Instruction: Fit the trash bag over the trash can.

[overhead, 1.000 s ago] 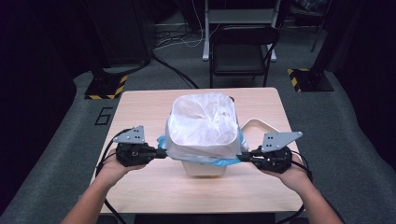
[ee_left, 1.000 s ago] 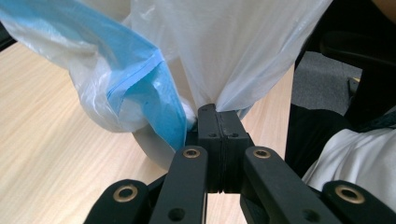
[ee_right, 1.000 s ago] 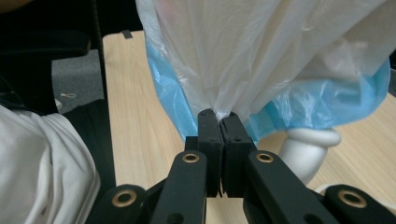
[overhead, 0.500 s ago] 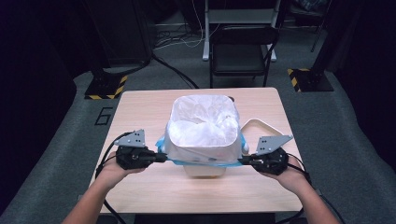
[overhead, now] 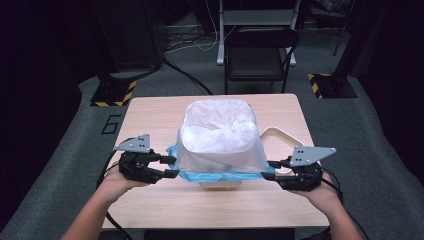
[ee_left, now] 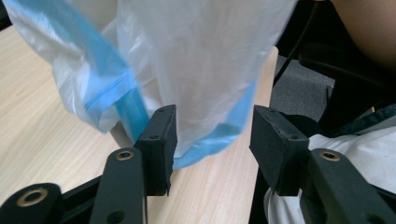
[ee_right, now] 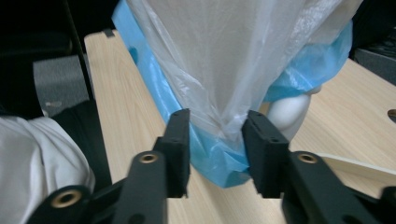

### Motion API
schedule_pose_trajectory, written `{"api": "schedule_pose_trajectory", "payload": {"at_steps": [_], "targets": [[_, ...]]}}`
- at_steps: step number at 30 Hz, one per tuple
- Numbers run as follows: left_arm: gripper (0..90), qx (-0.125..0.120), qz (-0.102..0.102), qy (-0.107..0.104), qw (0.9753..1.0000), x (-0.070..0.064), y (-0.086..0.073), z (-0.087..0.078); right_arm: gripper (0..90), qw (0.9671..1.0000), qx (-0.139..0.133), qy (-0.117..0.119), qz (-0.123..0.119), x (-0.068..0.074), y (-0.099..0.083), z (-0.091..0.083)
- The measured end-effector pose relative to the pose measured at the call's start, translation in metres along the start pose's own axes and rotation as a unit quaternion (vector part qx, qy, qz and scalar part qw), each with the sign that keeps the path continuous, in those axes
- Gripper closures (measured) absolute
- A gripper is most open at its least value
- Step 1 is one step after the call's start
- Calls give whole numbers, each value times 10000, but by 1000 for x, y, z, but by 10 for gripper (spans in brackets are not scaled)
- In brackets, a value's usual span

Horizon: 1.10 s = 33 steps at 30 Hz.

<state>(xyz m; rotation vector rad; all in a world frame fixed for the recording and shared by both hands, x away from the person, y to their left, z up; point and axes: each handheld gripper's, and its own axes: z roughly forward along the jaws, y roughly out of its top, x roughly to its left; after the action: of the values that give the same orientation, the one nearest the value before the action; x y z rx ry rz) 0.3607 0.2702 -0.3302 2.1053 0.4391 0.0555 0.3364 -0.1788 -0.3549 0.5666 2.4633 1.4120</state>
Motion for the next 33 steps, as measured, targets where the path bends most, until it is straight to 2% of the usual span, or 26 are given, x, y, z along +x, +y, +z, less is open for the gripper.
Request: {"api": "schedule_pose_trajectory", "payload": {"at_steps": [1, 4, 5, 8, 12, 14, 18, 24, 25, 26, 27, 28, 29, 30, 33], "targets": [[475, -18, 36, 62, 10000, -3, 4, -5, 562, 9999, -98, -51, 49, 1, 1, -7], [458, -63, 104, 137, 9998, -5, 8, -11, 538, 9999, -126, -51, 68, 1, 4, -13], [443, -114, 141, 228, 9996, -6, 11, -14, 516, 9999, -145, -19, 82, 1, 6, -16], [427, -166, 121, 304, 9993, -5, 14, -17, 495, 9997, -183, 104, 114, 3, 7, -20], [422, -207, 94, 406, 9989, -1, 22, -22, 480, 9998, -17, 148, 109, 6, 3, -21], [422, -230, 95, 449, 9987, 1, 26, -23, 464, 9999, 23, 36, 127, 6, 0, -23], [422, -273, 108, 482, 9984, 3, 33, -24, 463, 9998, -90, -8, 159, 6, 2, -31], [410, -270, 92, 572, 9980, 8, 42, -23, 456, 9989, -238, -161, 381, 1, 4, -45], [410, -264, 114, 574, 9979, 9, 44, -23, 456, 9982, -240, -351, 428, -2, 4, -48], [409, -264, 114, 574, 9979, 9, 44, -23, 456, 9982, -240, -351, 428, -2, 4, -48], [408, -274, 97, 567, 9980, 9, 45, -23, 456, 9962, -79, -740, 448, -6, 7, -47], [408, -298, 81, 564, 9979, 9, 44, -22, 456, 9962, -79, -740, 448, -6, 7, -47], [408, -369, 66, 598, 9975, 9, 43, -22, 451, 9933, 100, -1053, 469, -11, 13, -43], [408, -369, 66, 598, 9975, 9, 43, -22, 451, 9933, 100, -1053, 469, -11, 13, -43], [409, -592, 4, 531, 9968, 10, 37, -21, 439, 9899, 246, -1266, 586, -24, 18, -31]]}}
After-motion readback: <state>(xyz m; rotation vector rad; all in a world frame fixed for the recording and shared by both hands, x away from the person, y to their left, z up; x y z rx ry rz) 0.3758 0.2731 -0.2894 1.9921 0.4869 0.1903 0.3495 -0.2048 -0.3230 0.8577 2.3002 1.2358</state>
